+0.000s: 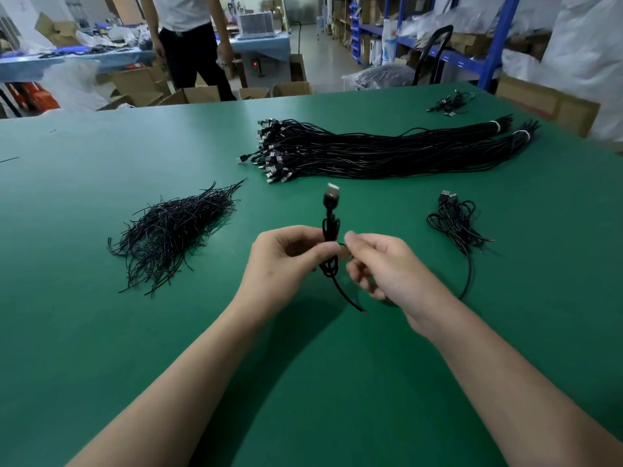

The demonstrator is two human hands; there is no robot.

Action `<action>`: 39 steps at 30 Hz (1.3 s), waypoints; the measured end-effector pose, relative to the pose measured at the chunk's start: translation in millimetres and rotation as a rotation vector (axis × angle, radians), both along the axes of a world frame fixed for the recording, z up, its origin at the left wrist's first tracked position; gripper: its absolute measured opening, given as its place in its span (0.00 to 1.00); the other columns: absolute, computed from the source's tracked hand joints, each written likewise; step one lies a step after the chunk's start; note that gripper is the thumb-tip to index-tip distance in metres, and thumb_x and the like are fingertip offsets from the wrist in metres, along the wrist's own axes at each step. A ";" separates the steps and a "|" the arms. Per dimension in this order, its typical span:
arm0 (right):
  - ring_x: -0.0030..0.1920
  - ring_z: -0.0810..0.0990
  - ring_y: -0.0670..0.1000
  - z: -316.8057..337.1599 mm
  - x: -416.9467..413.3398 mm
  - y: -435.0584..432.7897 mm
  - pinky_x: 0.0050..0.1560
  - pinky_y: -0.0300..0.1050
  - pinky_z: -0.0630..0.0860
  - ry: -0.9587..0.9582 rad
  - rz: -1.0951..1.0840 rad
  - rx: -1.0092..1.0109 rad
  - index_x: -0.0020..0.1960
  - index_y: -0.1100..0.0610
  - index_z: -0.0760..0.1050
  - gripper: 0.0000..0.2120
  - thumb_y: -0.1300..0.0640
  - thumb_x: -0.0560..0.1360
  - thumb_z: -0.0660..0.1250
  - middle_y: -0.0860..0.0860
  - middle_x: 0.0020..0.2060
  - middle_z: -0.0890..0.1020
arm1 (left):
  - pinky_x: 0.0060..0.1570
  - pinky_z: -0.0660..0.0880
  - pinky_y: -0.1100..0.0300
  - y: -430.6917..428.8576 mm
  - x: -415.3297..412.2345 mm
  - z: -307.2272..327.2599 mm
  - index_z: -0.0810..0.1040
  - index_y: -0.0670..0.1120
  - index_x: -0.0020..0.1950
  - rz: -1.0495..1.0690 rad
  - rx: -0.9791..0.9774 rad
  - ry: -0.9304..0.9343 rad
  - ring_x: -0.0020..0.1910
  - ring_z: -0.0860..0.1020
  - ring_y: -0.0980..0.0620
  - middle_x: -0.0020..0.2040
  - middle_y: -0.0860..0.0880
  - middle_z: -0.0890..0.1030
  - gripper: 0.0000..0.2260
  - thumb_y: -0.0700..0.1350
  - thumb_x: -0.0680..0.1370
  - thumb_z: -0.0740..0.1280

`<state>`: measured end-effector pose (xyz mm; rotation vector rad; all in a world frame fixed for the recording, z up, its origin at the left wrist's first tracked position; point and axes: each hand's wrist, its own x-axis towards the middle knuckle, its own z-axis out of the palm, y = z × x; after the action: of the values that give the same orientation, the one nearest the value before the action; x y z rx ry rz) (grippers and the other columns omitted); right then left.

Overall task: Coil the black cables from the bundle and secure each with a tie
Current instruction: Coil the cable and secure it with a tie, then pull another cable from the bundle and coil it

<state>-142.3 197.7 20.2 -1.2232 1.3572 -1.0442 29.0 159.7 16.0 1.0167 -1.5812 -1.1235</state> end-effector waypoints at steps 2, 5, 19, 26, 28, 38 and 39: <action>0.33 0.78 0.44 0.6 2.0 0.3 0.33 0.39 0.72 0.248 -0.076 -0.108 0.48 0.50 0.80 0.19 0.37 0.81 0.59 0.45 0.35 0.82 | 0.40 0.75 0.66 -1.3 -4.6 -1.4 0.86 0.46 0.48 0.060 0.108 0.081 0.40 0.80 0.59 0.42 0.52 0.86 0.05 0.46 0.75 0.76; 0.39 0.83 0.46 2.5 2.1 -0.1 0.39 0.45 0.77 0.376 -0.071 -0.184 0.46 0.51 0.81 0.16 0.41 0.81 0.63 0.47 0.38 0.86 | 0.43 0.71 0.63 -2.9 -11.5 -2.2 0.86 0.49 0.47 0.055 0.230 0.104 0.40 0.79 0.60 0.42 0.53 0.85 0.06 0.50 0.75 0.75; 0.33 0.79 0.56 27.7 -113.7 -25.4 0.32 0.42 0.72 1.155 -0.519 -0.090 0.37 0.54 0.79 0.17 0.47 0.80 0.65 0.51 0.29 0.81 | 0.38 0.76 0.65 -37.2 -33.8 -14.5 0.85 0.50 0.55 -0.111 0.251 -0.051 0.46 0.80 0.62 0.49 0.55 0.87 0.09 0.52 0.82 0.67; 0.34 0.77 0.56 19.3 -150.8 -34.4 0.32 0.41 0.68 1.404 -0.487 0.157 0.39 0.57 0.79 0.21 0.43 0.81 0.63 0.54 0.33 0.79 | 0.50 0.75 0.60 -86.6 -37.4 -12.4 0.85 0.49 0.52 0.072 0.047 -0.288 0.47 0.81 0.55 0.47 0.53 0.85 0.08 0.51 0.81 0.68; 0.34 0.76 0.54 22.8 -150.6 -34.4 0.32 0.41 0.67 1.413 -0.417 0.225 0.40 0.57 0.80 0.25 0.38 0.80 0.60 0.53 0.35 0.79 | 0.52 0.75 0.60 -102.4 -36.9 -10.9 0.85 0.49 0.55 0.138 -0.030 -0.400 0.48 0.80 0.56 0.48 0.55 0.84 0.09 0.50 0.81 0.68; 0.56 0.79 0.56 48.6 -69.7 -45.8 0.50 0.50 0.77 1.349 -0.203 -0.234 0.55 0.52 0.83 0.23 0.36 0.80 0.58 0.52 0.51 0.84 | 0.74 0.64 0.48 -198.7 -22.3 -16.2 0.69 0.44 0.77 0.346 -0.236 -0.939 0.76 0.64 0.41 0.76 0.45 0.70 0.22 0.49 0.84 0.63; 0.60 0.77 0.56 43.1 -58.0 -50.7 0.56 0.52 0.76 1.315 -0.139 -0.203 0.61 0.53 0.81 0.24 0.36 0.81 0.57 0.52 0.57 0.82 | 0.74 0.64 0.47 -205.2 -21.2 -17.8 0.69 0.45 0.77 0.346 -0.241 -0.975 0.76 0.63 0.41 0.76 0.45 0.70 0.22 0.48 0.84 0.63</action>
<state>-200.3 147.1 63.3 -2.1405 2.3462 -0.3685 7.8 -45.4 -1.8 1.7191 -2.0767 -0.1435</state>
